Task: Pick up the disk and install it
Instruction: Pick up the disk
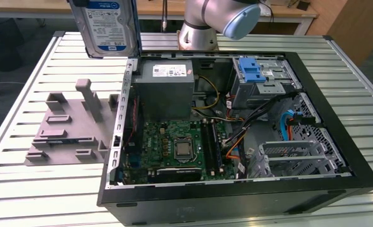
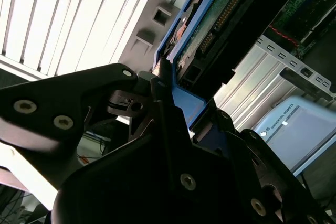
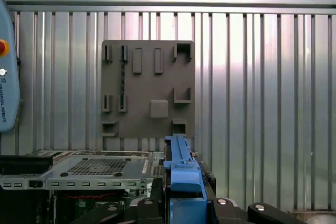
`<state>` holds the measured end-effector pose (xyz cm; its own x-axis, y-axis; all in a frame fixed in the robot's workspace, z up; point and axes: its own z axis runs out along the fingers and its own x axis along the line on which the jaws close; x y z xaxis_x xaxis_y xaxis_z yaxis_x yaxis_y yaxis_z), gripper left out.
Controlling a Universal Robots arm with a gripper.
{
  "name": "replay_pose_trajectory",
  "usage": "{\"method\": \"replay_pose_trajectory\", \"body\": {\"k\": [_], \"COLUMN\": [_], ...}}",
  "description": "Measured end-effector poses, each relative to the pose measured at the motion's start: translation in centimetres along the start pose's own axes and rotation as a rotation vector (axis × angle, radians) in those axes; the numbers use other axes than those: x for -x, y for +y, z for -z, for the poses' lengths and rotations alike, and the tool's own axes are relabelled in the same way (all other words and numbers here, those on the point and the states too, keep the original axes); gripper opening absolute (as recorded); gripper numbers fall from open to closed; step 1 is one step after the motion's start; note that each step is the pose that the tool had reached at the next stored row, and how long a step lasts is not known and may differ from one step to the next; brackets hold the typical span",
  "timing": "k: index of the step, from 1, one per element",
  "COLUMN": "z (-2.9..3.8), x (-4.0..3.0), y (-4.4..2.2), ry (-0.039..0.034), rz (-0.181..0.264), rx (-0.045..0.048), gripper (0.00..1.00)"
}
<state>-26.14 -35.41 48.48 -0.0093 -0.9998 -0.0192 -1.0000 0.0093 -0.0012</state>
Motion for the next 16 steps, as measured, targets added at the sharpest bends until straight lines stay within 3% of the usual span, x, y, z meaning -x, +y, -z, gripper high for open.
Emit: {"method": "replay_pose_trajectory", "body": {"k": [9, 10, 16], "z": [0.01, 0.01, 0.01], "x": [-0.38, -0.88, -0.88], "y": [-1.4, -2.5, -2.87], "ry": [0.0001, 0.0, 0.0], "rz": [0.0, 0.0, 0.0], "rx": [0.0001, 0.0001, 0.0], "gripper": [0.36, 0.36, 0.36]}}
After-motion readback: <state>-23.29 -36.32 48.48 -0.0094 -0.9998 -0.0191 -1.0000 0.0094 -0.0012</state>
